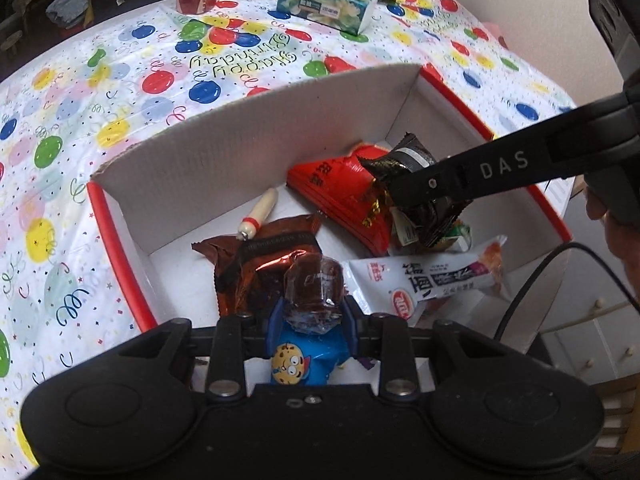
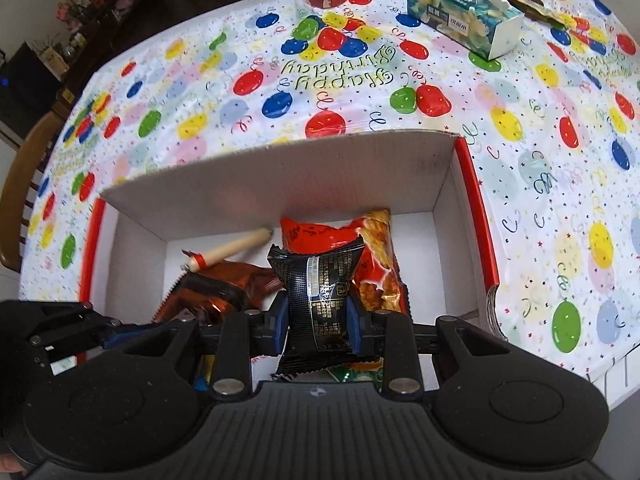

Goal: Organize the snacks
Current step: 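Lower both snacks into the box and open both tools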

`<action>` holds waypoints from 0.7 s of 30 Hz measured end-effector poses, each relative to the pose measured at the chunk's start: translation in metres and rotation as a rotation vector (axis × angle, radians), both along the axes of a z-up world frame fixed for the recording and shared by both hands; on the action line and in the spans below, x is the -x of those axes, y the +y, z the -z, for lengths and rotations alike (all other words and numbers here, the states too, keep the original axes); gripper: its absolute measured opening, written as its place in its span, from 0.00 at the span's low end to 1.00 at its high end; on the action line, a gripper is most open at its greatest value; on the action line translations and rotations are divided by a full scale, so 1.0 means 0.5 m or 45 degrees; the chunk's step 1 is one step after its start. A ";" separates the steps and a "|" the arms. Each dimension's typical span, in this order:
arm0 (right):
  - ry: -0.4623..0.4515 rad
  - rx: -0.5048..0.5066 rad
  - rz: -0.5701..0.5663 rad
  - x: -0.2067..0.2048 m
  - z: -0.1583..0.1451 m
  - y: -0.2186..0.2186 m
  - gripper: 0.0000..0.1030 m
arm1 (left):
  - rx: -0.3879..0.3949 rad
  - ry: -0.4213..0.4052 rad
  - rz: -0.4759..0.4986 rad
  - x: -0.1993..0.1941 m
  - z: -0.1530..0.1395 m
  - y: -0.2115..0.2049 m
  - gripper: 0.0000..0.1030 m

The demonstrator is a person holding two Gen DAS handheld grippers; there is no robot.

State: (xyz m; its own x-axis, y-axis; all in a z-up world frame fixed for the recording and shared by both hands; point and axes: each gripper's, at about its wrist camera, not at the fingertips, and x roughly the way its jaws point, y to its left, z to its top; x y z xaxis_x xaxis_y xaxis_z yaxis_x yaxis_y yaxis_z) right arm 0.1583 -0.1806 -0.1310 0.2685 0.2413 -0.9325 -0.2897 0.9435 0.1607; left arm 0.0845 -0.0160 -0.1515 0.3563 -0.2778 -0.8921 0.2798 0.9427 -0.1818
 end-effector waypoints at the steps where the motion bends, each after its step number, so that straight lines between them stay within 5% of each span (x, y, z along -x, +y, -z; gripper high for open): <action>1: -0.007 0.008 -0.004 0.002 0.001 0.002 0.28 | -0.007 -0.002 0.004 0.001 0.002 -0.002 0.27; 21: -0.037 -0.046 0.089 0.018 -0.014 -0.012 0.29 | -0.037 -0.031 0.063 0.006 0.009 -0.014 0.38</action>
